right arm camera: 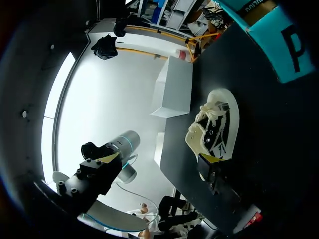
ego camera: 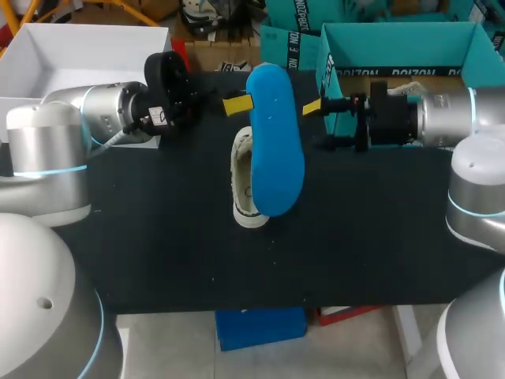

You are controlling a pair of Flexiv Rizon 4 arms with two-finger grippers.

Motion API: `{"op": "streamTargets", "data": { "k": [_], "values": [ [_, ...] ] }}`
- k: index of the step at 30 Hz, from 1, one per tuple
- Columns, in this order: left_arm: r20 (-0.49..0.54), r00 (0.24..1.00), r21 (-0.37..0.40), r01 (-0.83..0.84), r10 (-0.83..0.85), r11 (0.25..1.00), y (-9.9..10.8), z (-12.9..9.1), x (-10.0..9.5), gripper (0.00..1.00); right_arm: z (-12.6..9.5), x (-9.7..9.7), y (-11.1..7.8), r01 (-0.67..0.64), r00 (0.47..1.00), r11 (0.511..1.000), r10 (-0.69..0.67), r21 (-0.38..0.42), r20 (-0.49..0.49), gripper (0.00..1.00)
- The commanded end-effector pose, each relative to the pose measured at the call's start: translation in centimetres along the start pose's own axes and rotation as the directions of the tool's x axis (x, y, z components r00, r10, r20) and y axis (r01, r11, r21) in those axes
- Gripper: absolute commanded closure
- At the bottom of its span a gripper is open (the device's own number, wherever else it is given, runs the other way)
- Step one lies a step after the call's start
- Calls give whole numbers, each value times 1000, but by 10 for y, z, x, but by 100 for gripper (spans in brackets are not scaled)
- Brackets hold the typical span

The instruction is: Take the shoe out of the shoebox, open the shoe tongue, remove and reinsert the insole, then place the shoe into the shoebox

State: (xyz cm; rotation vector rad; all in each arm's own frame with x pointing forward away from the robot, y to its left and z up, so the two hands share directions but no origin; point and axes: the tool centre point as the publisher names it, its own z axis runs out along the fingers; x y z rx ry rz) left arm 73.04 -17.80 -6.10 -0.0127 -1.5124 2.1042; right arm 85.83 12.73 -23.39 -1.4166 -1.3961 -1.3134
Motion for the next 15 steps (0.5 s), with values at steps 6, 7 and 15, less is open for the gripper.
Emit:
{"op": "streamTargets", "data": {
  "k": [6,7,15],
  "values": [
    [2,1000,1,-2,2,1000,1,1,0,100,-1,-6,-9,-3,999,1000,4,29,-37,0],
    [2,1000,1,-2,2,1000,1,1,0,100,-1,-6,-11,-3,999,1000,4,30,-38,0],
    [2,1000,1,-2,2,1000,1,1,0,100,2,-7,-24,-5,999,999,7,33,-53,0]
  ]
}}
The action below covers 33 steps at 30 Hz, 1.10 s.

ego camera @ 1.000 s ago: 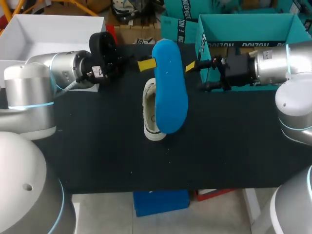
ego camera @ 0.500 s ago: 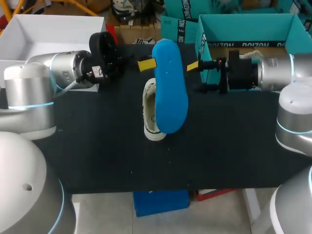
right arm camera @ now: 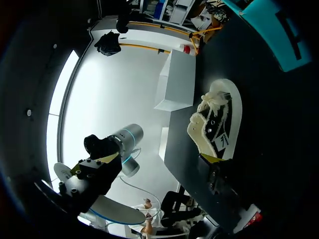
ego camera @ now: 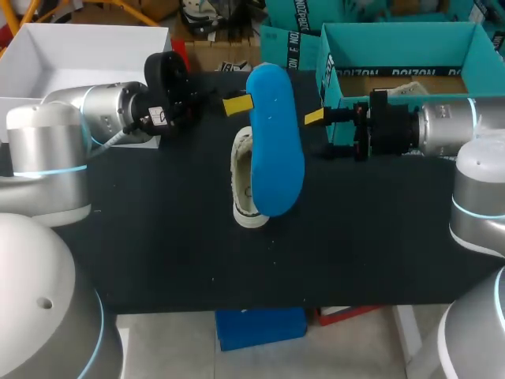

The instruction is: Take the shoe out of the shoebox, open the shoe tongue, remove and reinsert the insole, then place the shoe into the shoebox

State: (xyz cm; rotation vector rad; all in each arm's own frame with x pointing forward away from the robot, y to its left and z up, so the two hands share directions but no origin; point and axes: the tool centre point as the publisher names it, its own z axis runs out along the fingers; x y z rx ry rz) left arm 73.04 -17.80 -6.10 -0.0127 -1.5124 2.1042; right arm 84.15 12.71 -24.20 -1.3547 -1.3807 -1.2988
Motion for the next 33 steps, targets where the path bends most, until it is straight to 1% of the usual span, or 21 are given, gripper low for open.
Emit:
{"op": "streamTargets", "data": {
  "k": [1,6,8,9,11,13,16,17,20,22,23,28,30,33],
  "values": [
    [2,1000,1,-2,2,1000,1,1,0,100,5,-1,-8,0,1000,1000,0,-2,-16,0],
    [2,1000,1,-2,2,1000,1,1,0,100,5,-1,-10,-9,1000,1000,9,-4,-25,0],
    [15,995,-11,-98,98,995,-4,2,3,100,5,-1,-10,-9,1000,1000,9,-4,-25,0],
    [20,984,-69,-174,176,982,-8,4,6,100,5,-1,-10,-9,1000,1000,9,-4,-25,0],
    [-4,955,-135,-295,297,946,-11,9,12,100,5,-1,-10,-9,1000,1000,9,-4,-25,0],
    [-25,903,-249,-421,429,872,-11,10,17,100,5,-1,-10,-9,1000,1000,9,-4,-25,0],
    [-83,830,-351,-542,552,763,-5,12,25,100,5,-1,-10,-9,1000,1000,9,-4,-25,0],
    [-107,804,-393,-574,585,718,-1,12,26,100,5,-1,-10,-9,1000,1000,9,-4,-25,0],
    [-171,729,-480,-650,663,590,11,9,30,100,5,-1,-10,-9,1000,1000,9,-4,-25,0],
    [-206,683,-515,-685,700,516,18,5,31,100,5,-1,-10,-9,1000,1000,9,-4,-25,0],
    [-228,654,-536,-703,721,468,22,4,32,100,5,-1,-10,-9,1000,1000,9,-4,-25,0],
    [-335,532,-585,-764,778,271,43,-4,35,100,5,-1,-10,-9,1000,1000,9,-4,-25,0],
    [-380,496,-594,-778,781,206,48,-5,37,100,5,-1,-10,-9,1000,1000,9,-4,-25,0],
    [-430,460,-603,-787,776,132,55,-6,41,100,5,-1,-10,-9,1000,1000,9,-4,-25,0]
  ]
}}
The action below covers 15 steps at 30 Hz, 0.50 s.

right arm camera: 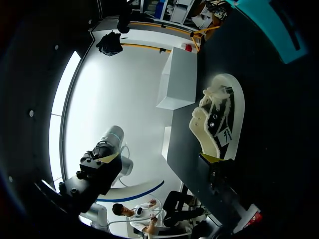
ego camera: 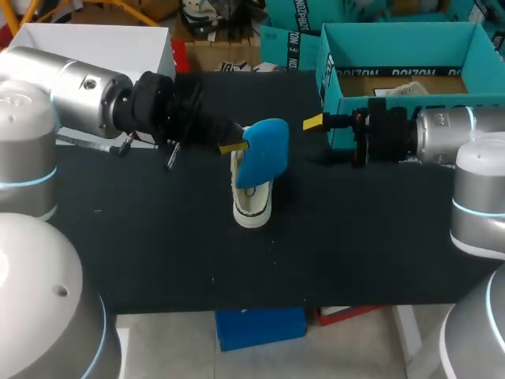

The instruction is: Take the shoe out of the shoebox, open the shoe tongue, remove and reinsert the insole, then place the shoe into the shoebox

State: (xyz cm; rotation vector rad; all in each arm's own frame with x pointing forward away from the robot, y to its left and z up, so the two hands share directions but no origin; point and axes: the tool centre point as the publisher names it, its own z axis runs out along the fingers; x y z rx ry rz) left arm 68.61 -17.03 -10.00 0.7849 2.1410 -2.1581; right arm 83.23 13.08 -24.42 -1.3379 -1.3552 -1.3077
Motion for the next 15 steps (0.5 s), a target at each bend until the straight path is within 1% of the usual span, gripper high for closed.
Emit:
{"op": "streamTargets", "data": {
  "k": [1,4,5,9,10,12,15],
  "values": [
    [-150,882,-408,-467,447,784,-4,2,13,100,2,-1,0,-1,1000,1000,1,-4,1,0],
    [-168,857,-445,-507,487,738,0,2,20,100,2,-1,0,-1,1000,1000,1,-4,1,0],
    [-192,847,-449,-525,496,723,1,3,24,100,2,-1,0,-1,1000,1000,1,-4,1,0],
    [-235,835,-441,-547,497,711,7,4,35,100,2,-1,0,-1,1000,1000,1,-4,1,0],
    [-226,841,-430,-539,492,724,8,4,36,100,2,-1,0,-1,1000,1000,1,-4,1,0],
    [-151,897,-370,-442,416,817,5,-2,36,100,2,-1,0,-1,1000,1000,1,-4,1,0],
    [-151,897,-370,-442,416,817,5,-2,36,100,2,-1,0,-1,1000,1000,1,-4,1,0]
  ]
}}
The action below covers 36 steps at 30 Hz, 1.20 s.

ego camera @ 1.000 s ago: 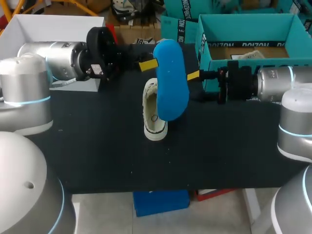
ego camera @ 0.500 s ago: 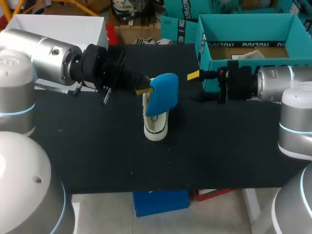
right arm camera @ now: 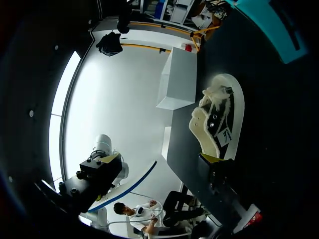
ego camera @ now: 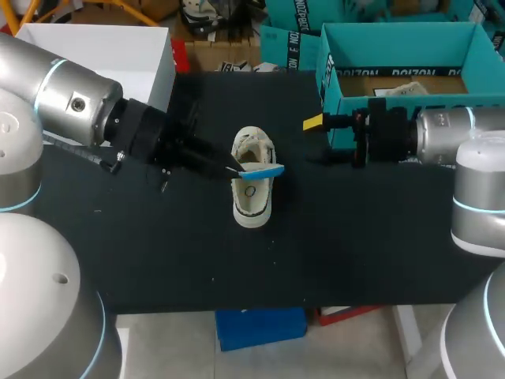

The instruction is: Take the shoe out of the shoebox, open the shoe tongue, remove and reinsert the insole, then place the shoe into the shoebox

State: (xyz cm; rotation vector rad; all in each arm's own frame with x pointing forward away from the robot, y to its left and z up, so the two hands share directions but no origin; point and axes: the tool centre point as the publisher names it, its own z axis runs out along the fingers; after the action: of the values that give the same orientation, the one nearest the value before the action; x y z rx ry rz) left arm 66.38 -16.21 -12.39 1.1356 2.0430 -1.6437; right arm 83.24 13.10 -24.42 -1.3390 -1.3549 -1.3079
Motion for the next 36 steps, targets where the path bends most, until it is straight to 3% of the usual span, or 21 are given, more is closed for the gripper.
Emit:
{"op": "streamTargets", "data": {
  "k": [1,20,24,25,28,34,36],
  "values": [
    [-21,997,-140,-76,74,987,-9,-6,2,100,2,-1,0,0,1000,1000,0,-3,1,0],
    [-21,997,-140,-76,74,987,-9,-6,2,100,2,-1,0,0,1000,1000,0,-3,1,0],
    [-4,989,-204,-147,149,968,-16,6,17,100,2,-1,0,0,1000,1000,0,-3,1,0],
    [6,985,-254,-167,174,953,-17,5,22,100,2,-1,0,0,1000,1000,0,-3,1,0],
    [52,975,-296,-190,214,936,-22,1,41,100,2,-1,0,0,1000,1000,0,-3,1,0],
    [56,932,-346,-319,359,882,-22,0,75,100,2,-1,0,0,1000,1000,0,-3,1,0],
    [55,914,-311,-367,402,877,-13,1,87,100,2,-1,0,0,1000,1000,0,-3,1,0]
  ]
}}
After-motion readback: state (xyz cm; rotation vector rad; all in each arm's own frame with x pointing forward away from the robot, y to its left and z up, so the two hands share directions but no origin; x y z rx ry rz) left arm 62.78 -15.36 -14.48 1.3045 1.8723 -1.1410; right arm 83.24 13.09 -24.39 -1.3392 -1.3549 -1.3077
